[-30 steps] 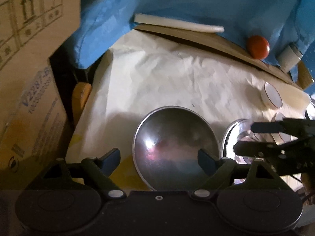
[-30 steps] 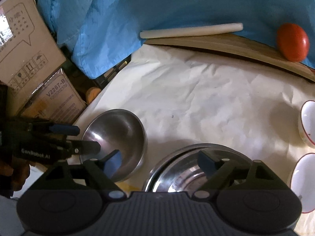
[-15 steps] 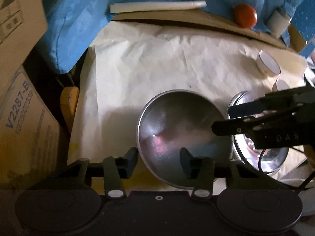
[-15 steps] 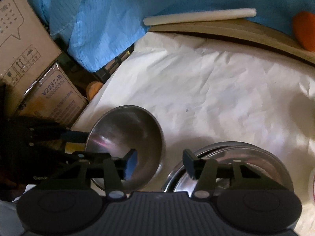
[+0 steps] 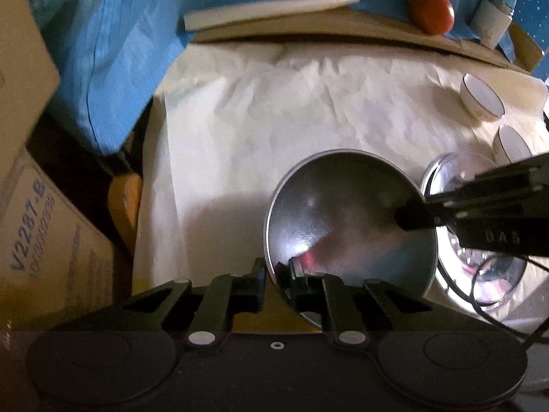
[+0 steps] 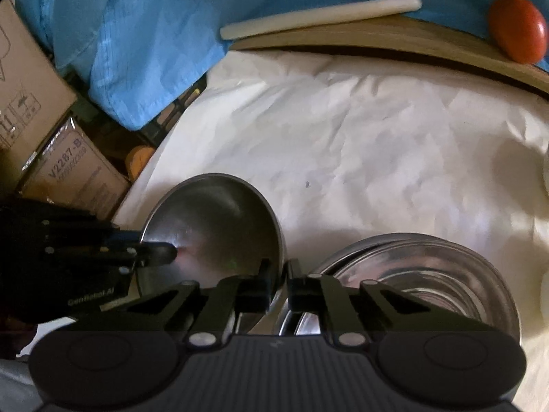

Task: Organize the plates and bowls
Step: 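Close both grippers on the steel bowl rim and lift it over the plates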

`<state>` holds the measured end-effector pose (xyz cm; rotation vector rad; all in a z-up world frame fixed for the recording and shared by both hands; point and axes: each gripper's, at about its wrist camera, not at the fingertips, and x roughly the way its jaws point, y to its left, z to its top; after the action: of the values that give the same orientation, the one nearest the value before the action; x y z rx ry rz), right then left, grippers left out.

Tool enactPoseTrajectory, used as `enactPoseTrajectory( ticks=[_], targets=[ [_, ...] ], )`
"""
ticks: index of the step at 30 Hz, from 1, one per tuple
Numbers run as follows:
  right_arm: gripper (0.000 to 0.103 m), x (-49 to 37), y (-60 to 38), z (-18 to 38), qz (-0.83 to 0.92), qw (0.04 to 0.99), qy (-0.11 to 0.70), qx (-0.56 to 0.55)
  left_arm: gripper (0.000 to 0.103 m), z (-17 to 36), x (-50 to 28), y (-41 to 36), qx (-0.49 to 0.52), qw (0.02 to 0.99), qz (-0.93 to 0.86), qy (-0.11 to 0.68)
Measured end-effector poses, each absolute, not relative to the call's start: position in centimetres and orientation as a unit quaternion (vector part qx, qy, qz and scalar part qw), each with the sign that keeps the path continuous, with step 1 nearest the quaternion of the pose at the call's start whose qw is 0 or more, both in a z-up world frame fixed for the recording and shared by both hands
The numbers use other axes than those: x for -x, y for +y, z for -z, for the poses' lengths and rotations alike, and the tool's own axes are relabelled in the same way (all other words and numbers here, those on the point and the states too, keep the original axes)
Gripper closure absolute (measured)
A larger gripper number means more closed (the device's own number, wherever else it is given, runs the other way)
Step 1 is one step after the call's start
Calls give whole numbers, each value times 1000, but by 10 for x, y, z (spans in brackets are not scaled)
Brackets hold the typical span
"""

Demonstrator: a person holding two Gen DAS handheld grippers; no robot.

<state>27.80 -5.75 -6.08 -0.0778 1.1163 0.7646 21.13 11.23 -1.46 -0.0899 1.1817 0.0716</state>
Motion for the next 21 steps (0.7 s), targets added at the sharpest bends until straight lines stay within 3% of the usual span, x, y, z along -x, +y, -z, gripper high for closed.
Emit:
enactPoseTrajectory(
  ticks=[10, 21],
  targets=[
    [95, -304, -128, 28, -332, 822, 463, -32, 94, -20, -248, 70, 49, 870, -45, 489],
    [95, -325, -292, 4, -254, 847, 458, -89, 94, -52, -312, -68, 26, 891, 46, 450]
  ],
)
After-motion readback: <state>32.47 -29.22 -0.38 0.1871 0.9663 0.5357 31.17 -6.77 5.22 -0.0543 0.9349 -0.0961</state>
